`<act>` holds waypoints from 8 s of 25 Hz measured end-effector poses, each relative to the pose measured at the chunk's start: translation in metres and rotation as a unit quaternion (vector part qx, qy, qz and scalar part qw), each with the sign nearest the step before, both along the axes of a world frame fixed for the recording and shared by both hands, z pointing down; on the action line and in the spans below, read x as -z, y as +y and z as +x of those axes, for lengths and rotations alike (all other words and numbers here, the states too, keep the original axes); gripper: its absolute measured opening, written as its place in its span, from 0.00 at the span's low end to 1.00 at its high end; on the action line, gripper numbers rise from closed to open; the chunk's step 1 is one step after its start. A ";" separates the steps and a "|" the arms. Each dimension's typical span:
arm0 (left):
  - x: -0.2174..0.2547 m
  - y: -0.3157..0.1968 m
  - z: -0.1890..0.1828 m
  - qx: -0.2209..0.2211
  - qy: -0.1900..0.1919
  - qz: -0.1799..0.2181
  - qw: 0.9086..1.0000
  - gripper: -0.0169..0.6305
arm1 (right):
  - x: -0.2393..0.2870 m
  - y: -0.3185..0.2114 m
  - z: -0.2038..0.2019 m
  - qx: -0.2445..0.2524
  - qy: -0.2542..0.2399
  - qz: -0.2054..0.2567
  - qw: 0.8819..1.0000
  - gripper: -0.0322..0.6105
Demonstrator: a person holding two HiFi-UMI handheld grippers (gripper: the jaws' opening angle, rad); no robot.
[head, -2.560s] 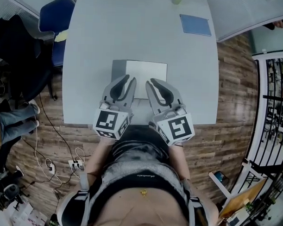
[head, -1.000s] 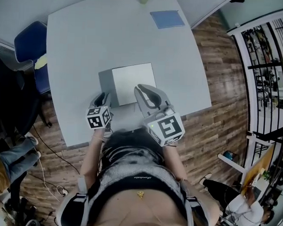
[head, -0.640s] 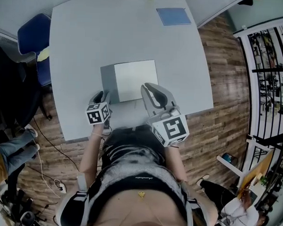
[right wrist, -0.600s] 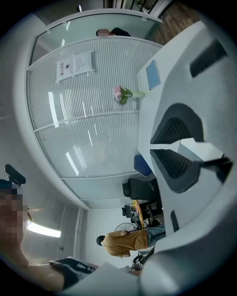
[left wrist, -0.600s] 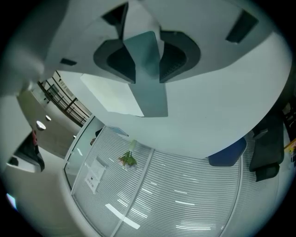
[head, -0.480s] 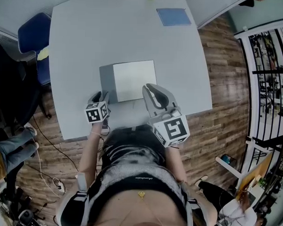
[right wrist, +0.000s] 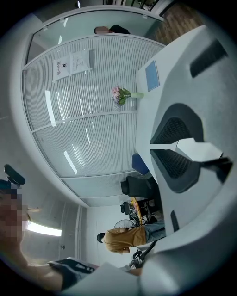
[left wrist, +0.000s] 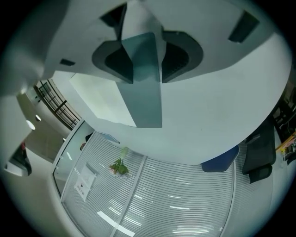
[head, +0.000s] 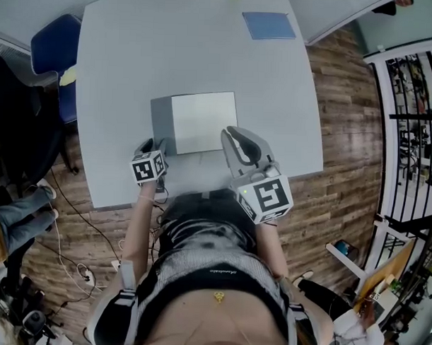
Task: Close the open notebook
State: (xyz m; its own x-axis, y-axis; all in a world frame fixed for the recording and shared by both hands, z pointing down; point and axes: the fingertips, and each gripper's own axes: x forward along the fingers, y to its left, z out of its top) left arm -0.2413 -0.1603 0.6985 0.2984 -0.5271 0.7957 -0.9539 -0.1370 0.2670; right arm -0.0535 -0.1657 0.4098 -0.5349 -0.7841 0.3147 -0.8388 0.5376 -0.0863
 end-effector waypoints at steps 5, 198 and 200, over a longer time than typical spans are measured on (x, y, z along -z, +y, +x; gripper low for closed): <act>0.002 -0.001 0.001 0.008 0.005 0.000 1.000 0.28 | 0.001 -0.004 0.003 0.009 0.002 -0.002 1.000 0.10; 0.015 -0.008 0.296 -0.120 0.134 -0.014 0.984 0.06 | -0.021 -0.007 0.189 0.008 -0.026 -0.037 0.999 0.05; 0.013 -0.008 0.295 -0.121 0.132 -0.017 0.984 0.06 | -0.022 -0.007 0.186 0.010 -0.028 -0.038 0.999 0.05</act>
